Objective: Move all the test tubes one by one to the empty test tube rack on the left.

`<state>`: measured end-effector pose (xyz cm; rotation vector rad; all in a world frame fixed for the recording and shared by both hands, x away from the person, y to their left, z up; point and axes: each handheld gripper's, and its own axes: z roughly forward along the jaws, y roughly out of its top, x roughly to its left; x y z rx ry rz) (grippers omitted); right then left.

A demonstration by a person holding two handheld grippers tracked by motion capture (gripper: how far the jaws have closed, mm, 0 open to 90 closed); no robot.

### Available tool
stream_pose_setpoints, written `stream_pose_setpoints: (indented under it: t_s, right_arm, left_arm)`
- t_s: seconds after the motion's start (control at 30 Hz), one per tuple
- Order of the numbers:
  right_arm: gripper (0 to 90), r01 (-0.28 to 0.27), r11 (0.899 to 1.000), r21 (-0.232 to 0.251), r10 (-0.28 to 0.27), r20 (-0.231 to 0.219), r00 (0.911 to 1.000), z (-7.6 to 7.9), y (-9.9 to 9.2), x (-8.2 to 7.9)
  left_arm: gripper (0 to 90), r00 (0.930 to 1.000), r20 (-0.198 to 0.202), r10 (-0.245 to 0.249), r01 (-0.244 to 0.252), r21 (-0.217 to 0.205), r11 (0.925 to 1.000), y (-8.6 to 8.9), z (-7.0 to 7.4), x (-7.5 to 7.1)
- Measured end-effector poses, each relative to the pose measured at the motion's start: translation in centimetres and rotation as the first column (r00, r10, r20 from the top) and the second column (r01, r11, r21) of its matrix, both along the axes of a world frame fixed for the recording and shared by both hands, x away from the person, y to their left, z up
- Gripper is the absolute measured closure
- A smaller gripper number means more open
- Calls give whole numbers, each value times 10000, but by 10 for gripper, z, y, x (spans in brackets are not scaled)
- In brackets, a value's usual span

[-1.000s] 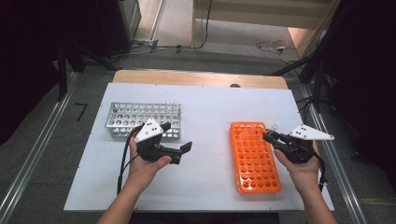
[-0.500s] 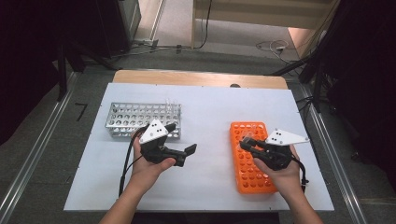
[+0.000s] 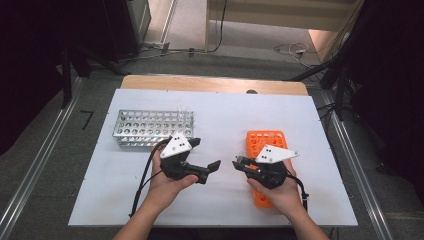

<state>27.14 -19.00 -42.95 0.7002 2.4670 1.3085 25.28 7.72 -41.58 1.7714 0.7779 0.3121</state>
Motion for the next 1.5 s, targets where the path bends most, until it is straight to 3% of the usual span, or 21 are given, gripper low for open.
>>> stream_pose_setpoints:
  t_s: [0.23,0.4,0.63,0.73,0.9,1.2,1.5]
  right_arm:
    - [745,-299,9991,-292,302,88,9995,-4,14,-5]
    - [745,-449,9974,-562,458,156,9988,-7,21,-8]
    - [746,-638,9953,-724,646,89,9979,-11,29,-10]
    - [746,-698,9938,-866,711,117,9974,-12,32,-12]
    - [745,-829,9912,-1029,844,108,9964,-13,36,-14]
    - [746,-910,9893,-1136,931,132,9956,-14,38,-15]
    - [746,-968,9892,-1101,991,161,9949,-13,37,-16]
  left_arm:
    - [195,9997,-75,-216,219,352,9991,-15,-4,-4]
    - [352,9998,-32,-212,214,746,9970,-25,-6,-7]
    - [549,9968,-139,-789,797,728,9942,-30,-8,-9]
    - [621,9962,-75,-869,872,936,9918,-32,-8,-9]
    - [677,9954,-60,-953,954,1159,9887,-33,-8,-9]
    - [678,9948,-202,-995,1015,1550,9827,-36,-11,-8]
    - [745,9931,-263,-1143,1170,1604,9801,-36,-11,-8]
